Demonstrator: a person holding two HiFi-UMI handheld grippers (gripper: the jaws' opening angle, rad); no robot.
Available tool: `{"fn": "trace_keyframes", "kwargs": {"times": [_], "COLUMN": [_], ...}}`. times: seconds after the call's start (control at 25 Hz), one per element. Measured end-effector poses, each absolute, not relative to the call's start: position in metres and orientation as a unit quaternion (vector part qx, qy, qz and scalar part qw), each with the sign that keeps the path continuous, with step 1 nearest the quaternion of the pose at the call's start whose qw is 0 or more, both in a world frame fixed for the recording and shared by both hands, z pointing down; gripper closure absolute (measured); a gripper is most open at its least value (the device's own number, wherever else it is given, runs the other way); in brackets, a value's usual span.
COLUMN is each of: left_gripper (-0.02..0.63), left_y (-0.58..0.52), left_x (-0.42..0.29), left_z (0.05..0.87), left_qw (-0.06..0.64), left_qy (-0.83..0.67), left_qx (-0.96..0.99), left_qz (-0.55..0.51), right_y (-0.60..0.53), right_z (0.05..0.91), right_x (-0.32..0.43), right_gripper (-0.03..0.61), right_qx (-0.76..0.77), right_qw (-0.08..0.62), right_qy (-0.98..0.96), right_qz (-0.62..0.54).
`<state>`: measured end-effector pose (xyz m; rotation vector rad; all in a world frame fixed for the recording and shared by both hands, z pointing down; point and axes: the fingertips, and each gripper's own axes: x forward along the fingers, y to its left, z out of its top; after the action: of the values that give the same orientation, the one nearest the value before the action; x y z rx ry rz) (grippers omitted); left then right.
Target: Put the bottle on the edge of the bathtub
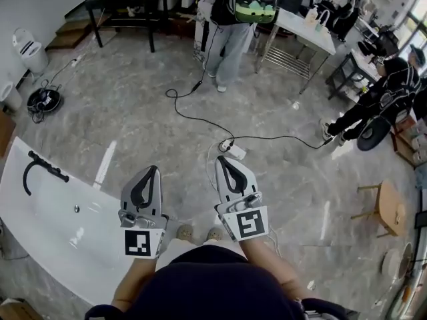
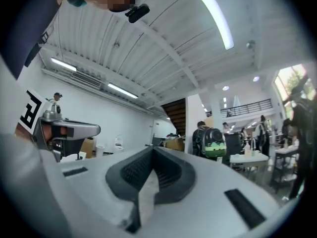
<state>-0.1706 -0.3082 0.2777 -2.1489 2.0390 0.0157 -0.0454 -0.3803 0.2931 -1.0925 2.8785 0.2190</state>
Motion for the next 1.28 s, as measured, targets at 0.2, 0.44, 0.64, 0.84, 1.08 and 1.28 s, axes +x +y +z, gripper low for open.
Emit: {"fn": "trace_keyframes", "kwargs": {"times": [0.2,0.44,0.64,0.84,1.08,1.28], "left_gripper": [0.611,0.611,0.611,0.611,0.611,0.611], "left_y": [-0.348,-0.384,-0.380,-0.381,-0.376,-0.374], "left_x": [-0.086,0.024,0.098,0.124,0.124,0.121], "left_z": [0.254,0.230,0.231,0.237,0.229,0.227], "left_qw": [0.120,0.128,0.129,0.116,0.135,0.140], "left_qy": [0.620,0.548,0.525,0.535,0.556,0.566], "left_qx": [-0.775,-0.826,-0.840,-0.836,-0.820,-0.812], "left_qz": [0.021,0.031,0.038,0.034,0.029,0.024], "right_y": [-0.399,-0.403,-0.387,-0.393,-0.395,-0.396], "right_z": [0.284,0.272,0.272,0.266,0.260,0.259], "right_x": [0.075,0.213,0.289,0.311,0.300,0.297], "right_gripper": [0.578,0.578,0.578,0.578,0.578,0.578], "right_qx": [-0.471,-0.577,-0.602,-0.594,-0.561,-0.553], "right_qw": [0.023,0.018,0.016,0.030,0.041,0.046], "right_qy": [0.879,0.814,0.795,0.801,0.823,0.828], "right_qz": [0.069,0.065,0.071,0.072,0.080,0.078]}}
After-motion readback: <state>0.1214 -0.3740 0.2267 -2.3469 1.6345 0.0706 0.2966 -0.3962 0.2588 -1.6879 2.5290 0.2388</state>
